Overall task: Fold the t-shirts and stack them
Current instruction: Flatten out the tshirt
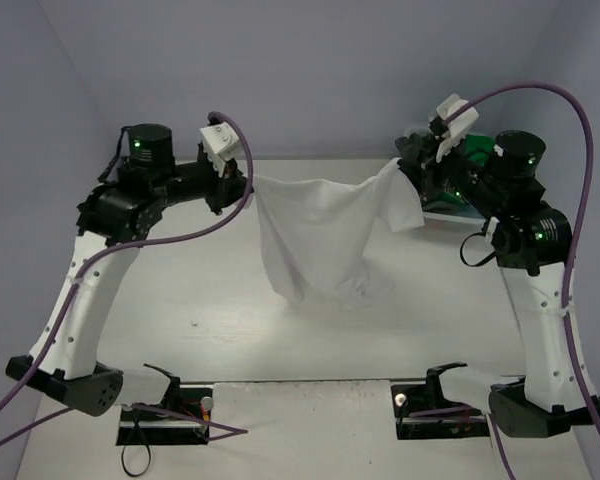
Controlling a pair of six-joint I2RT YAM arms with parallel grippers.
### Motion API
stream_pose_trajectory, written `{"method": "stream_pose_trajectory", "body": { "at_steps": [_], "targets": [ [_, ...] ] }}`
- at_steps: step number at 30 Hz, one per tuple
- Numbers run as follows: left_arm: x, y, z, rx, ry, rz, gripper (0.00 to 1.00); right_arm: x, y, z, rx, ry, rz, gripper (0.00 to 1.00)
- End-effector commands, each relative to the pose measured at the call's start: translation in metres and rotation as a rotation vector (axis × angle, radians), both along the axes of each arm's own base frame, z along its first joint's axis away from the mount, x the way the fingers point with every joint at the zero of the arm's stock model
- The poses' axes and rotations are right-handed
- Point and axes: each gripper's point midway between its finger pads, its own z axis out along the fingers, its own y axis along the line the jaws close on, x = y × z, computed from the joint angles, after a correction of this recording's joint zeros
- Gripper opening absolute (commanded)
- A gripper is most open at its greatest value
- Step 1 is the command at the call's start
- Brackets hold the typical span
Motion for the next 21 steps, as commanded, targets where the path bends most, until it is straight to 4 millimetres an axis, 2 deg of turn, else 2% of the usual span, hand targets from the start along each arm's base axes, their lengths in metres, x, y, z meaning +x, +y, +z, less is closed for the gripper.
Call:
{"method": "stream_pose_trajectory", "body": {
  "at_steps": [1, 4, 8, 14, 16, 21],
  "targets": [
    [-0.035, 0.022, 0.054, -0.04, -0.128, -0.022, 0.0, -0.03, 0.001, 0.056, 0.045, -0.182, 0.051, 0.0],
    [-0.054, 0.036, 0.084, -0.06, -0.21, 0.001, 0.0, -0.044, -0.007, 0.065, 0.031, -0.234, 0.031, 0.0],
    [-0.073, 0.049, 0.104, -0.065, -0.283, 0.027, 0.0, -0.057, -0.024, 0.077, 0.022, -0.294, -0.039, 0.0],
    [-0.104, 0.061, 0.116, -0.077, -0.33, 0.028, 0.0, -0.077, -0.039, 0.088, 0.014, -0.356, -0.095, 0.0],
    [-0.113, 0.064, 0.119, -0.089, -0.34, 0.032, 0.0, -0.082, -0.039, 0.084, 0.013, -0.354, -0.086, 0.0],
    [-0.136, 0.073, 0.132, -0.115, -0.386, 0.046, 0.0, -0.111, -0.037, 0.093, 0.025, -0.397, -0.04, 0.0]
  ]
}}
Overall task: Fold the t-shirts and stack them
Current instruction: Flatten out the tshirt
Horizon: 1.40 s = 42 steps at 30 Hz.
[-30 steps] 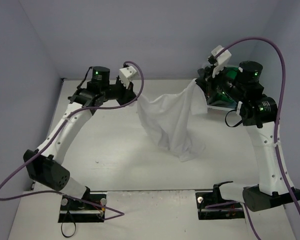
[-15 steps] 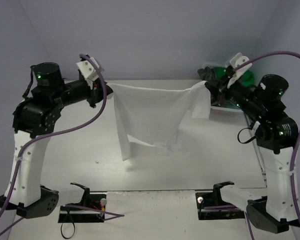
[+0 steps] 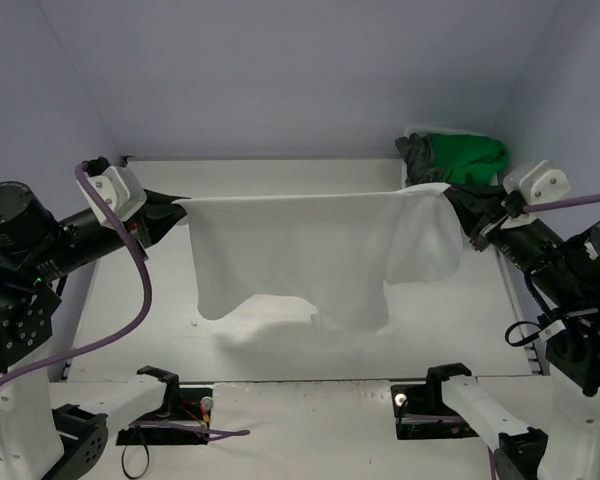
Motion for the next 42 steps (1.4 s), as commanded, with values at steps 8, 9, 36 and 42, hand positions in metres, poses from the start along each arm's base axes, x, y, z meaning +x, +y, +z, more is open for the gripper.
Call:
{"method": "stream_pose_trajectory", "body": {
  "at_steps": [8, 9, 36, 42],
  "targets": [
    [-0.021, 0.006, 0.005, -0.033, -0.038, -0.004, 0.0, -0.011, 0.004, 0.016, 0.005, -0.076, 0.046, 0.0],
    [-0.015, 0.006, -0.001, -0.018, -0.032, 0.0, 0.0, 0.001, 0.005, 0.003, -0.006, -0.041, 0.046, 0.0],
    [0.276, 0.011, -0.287, 0.386, 0.394, 0.237, 0.0, 0.323, 0.107, -0.325, -0.342, 0.577, 0.064, 0.0],
    [0.308, 0.042, -0.341, 0.491, 0.429, 0.359, 0.0, 0.353, 0.136, -0.376, -0.354, 0.616, 0.016, 0.0]
  ]
}}
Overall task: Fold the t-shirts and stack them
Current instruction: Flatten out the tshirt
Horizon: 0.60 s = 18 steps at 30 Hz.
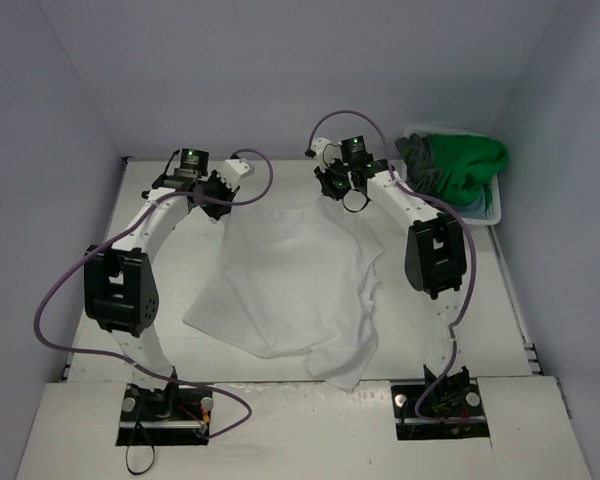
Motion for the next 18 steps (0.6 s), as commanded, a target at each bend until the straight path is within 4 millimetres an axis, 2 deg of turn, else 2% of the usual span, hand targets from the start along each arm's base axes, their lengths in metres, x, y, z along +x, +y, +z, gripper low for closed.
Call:
{"method": "stream_pose_trajectory", "body": {
  "at_steps": [1, 4, 8, 10, 11, 12, 14, 15, 16, 17, 18],
  "targets": [
    [0.032, 0.021, 0.012, 0.085, -0.141, 0.056, 0.0, 0.036, 0.012, 0.026, 0.02, -0.138, -0.07, 0.0],
    [0.043, 0.036, -0.014, 0.163, -0.116, 0.1, 0.0, 0.051, 0.013, 0.016, 0.011, -0.164, -0.145, 0.0],
    [0.053, 0.057, -0.026, 0.197, -0.103, 0.149, 0.0, 0.066, 0.004, 0.006, -0.037, -0.213, -0.254, 0.01],
    [0.059, 0.074, -0.027, 0.207, -0.102, 0.189, 0.0, 0.075, -0.003, 0.001, -0.067, -0.243, -0.316, 0.05],
    [0.063, 0.08, -0.033, 0.211, -0.095, 0.201, 0.0, 0.076, -0.004, 0.0, -0.07, -0.248, -0.33, 0.09],
    [0.065, 0.088, -0.035, 0.213, -0.091, 0.217, 0.0, 0.077, -0.006, -0.002, -0.075, -0.251, -0.351, 0.19],
    [0.071, 0.095, -0.04, 0.214, -0.089, 0.231, 0.0, 0.08, -0.017, 0.0, -0.099, -0.272, -0.427, 0.28],
    [0.073, 0.098, -0.042, 0.214, -0.09, 0.239, 0.0, 0.08, -0.022, 0.004, -0.104, -0.284, -0.453, 0.38],
    [0.077, 0.099, -0.047, 0.219, -0.088, 0.243, 0.0, 0.08, -0.03, 0.01, -0.117, -0.302, -0.5, 0.41],
    [0.078, 0.099, -0.051, 0.223, -0.084, 0.241, 0.0, 0.075, -0.033, 0.006, -0.13, -0.297, -0.515, 0.45],
    [0.082, 0.099, -0.052, 0.222, -0.089, 0.242, 0.0, 0.074, -0.035, 0.023, -0.112, -0.327, -0.533, 0.54]
  ]
}}
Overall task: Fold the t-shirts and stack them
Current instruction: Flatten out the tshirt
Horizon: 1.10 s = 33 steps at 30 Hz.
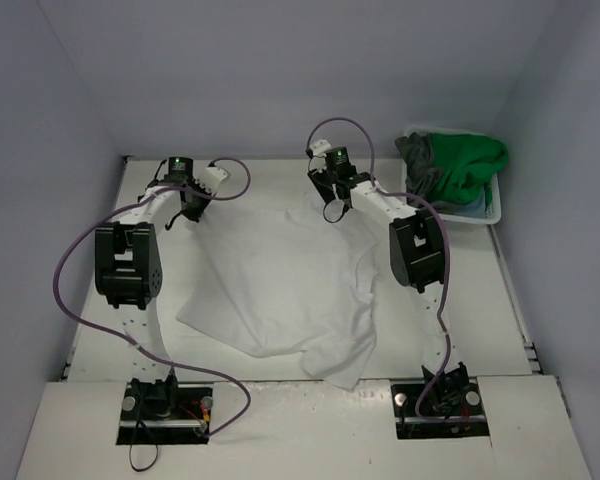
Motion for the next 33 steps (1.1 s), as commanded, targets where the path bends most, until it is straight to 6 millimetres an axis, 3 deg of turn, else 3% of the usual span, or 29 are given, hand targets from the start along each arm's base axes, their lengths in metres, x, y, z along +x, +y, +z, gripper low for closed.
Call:
{"method": "stream_pose_trajectory", "body": {
  "at_steps": [1, 4, 6, 7, 9, 10, 12, 14, 17, 24, 33],
  "targets": [
    [0.034, 0.0, 0.036, 0.014, -0.141, -0.001, 0.0, 0.012, -0.016, 0.079, 0.025, -0.201, -0.143, 0.55],
    [0.047, -0.003, 0.023, -0.003, -0.124, 0.018, 0.0, 0.0, -0.025, 0.097, 0.031, -0.216, -0.171, 0.56],
    [0.059, -0.006, 0.029, -0.017, -0.138, 0.026, 0.0, -0.015, -0.025, 0.105, 0.04, -0.199, -0.141, 0.52],
    [0.06, -0.007, 0.019, -0.017, -0.113, 0.029, 0.0, -0.022, -0.025, 0.106, 0.045, -0.187, -0.129, 0.51],
    [0.069, -0.007, 0.024, -0.005, -0.129, 0.032, 0.0, -0.037, -0.025, 0.119, 0.061, -0.169, -0.099, 0.45],
    [0.07, -0.008, 0.019, 0.004, -0.123, 0.028, 0.0, -0.048, -0.028, 0.111, 0.055, -0.142, -0.092, 0.42],
    [0.074, -0.004, 0.02, 0.034, -0.136, 0.03, 0.0, -0.068, -0.029, 0.118, 0.066, -0.104, -0.057, 0.33],
    [0.075, -0.002, 0.016, 0.052, -0.133, 0.028, 0.0, -0.085, -0.029, 0.111, 0.066, -0.053, -0.027, 0.18],
    [0.074, 0.004, 0.011, 0.089, -0.12, 0.032, 0.0, -0.109, -0.033, 0.1, 0.048, 0.023, 0.005, 0.08],
    [0.07, 0.018, -0.002, 0.159, -0.102, 0.055, 0.0, -0.143, -0.033, 0.055, 0.026, 0.192, 0.065, 0.08],
    [0.076, 0.041, -0.013, 0.255, -0.07, 0.119, 0.0, -0.148, -0.031, 0.029, 0.017, 0.257, 0.075, 0.07]
  ]
}}
